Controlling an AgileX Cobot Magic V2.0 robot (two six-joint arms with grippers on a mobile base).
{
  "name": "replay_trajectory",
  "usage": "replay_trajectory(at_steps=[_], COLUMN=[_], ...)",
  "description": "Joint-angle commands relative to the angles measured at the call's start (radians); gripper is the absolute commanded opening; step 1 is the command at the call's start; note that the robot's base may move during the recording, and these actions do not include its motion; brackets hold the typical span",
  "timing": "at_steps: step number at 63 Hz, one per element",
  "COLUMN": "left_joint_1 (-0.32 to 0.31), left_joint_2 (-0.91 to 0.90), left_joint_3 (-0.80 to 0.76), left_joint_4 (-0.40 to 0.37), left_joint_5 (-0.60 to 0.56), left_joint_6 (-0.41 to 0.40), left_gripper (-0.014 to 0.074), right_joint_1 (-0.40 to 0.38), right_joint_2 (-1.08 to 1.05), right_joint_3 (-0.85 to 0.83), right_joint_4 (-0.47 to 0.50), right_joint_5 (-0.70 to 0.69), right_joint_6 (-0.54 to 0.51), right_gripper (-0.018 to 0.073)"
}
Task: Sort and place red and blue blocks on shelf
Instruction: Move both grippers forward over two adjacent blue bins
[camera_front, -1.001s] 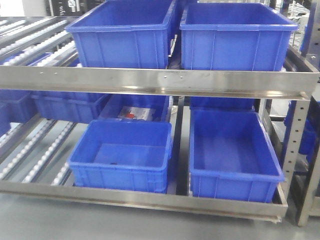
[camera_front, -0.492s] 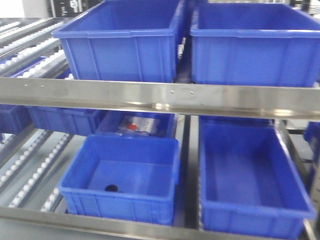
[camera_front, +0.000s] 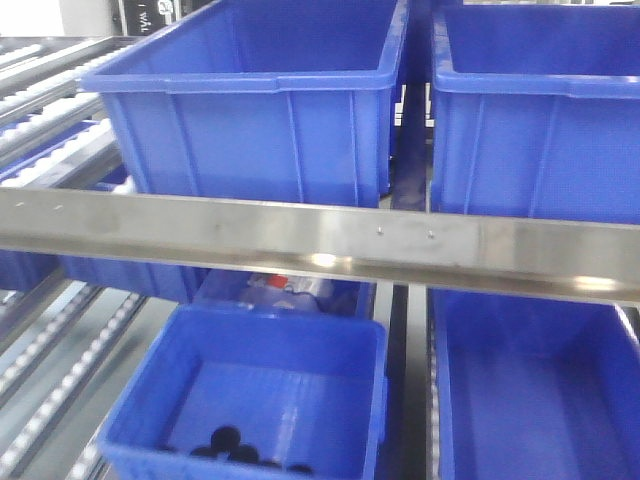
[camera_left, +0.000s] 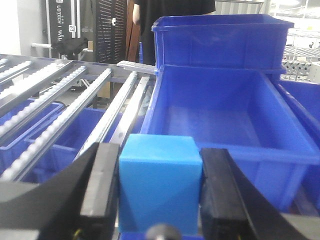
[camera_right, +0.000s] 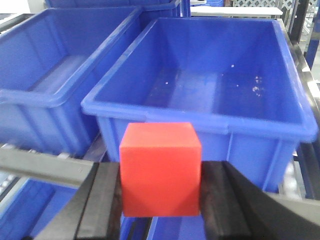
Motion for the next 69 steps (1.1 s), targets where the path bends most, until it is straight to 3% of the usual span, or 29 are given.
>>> replay_trajectory(at_steps=[1,69], left_joint_1=[-0.002,-0.002], left_joint_2=[0.002,0.002], left_joint_3=[-0.030,-0.030], left_joint_4=[-0.006,-0.006], left_joint_5=[-0.083,-0.083], left_joint_6=[-0.002,-0.002], left_gripper=[0.0321,0.0321], right_joint_1=[-0.006,-0.006], right_joint_2=[0.004,0.004], right_joint_3=[-0.028,-0.028], right_joint_4=[0.001,0.001], right_joint_5=[-0.089,-0.089], right_joint_6=[-0.006,-0.006], right_gripper=[0.0375,0.0375])
